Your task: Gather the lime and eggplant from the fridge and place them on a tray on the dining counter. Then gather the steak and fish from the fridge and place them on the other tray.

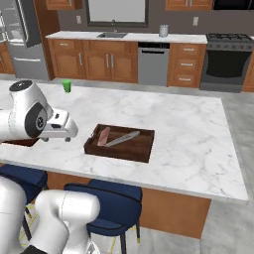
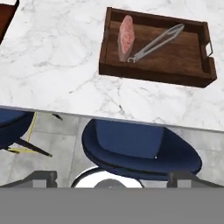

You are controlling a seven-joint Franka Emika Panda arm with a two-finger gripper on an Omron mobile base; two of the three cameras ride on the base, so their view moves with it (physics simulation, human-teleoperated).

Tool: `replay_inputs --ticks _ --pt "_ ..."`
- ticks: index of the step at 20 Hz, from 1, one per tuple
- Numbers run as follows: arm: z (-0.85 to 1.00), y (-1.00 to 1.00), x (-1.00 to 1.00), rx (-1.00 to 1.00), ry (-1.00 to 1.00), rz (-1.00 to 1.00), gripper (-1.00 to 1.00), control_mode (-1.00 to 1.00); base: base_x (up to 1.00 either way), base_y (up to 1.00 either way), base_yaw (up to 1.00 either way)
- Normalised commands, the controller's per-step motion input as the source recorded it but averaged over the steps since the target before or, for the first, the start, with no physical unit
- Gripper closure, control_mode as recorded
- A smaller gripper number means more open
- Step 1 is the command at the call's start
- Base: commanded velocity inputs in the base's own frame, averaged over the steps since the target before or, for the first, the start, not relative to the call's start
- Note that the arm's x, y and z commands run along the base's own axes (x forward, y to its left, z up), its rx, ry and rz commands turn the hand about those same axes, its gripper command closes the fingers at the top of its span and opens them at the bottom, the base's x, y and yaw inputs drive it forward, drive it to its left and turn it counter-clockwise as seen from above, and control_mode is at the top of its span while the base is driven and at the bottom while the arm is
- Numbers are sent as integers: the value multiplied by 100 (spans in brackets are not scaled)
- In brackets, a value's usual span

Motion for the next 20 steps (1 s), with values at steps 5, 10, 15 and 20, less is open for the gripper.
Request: replay_inputs --ticks 5,10,15,20 --pt "8 -2 -62 0 -16 19 -100 -100 0 0 0" --pt "0 0 -11 0 -4 0 -100 -100 0 0 0" --pt "-2 1 -5 0 0 0 -100 100 -39 34 0" --pt "0 0 0 0 0 0 -100 100 -76 99 1"
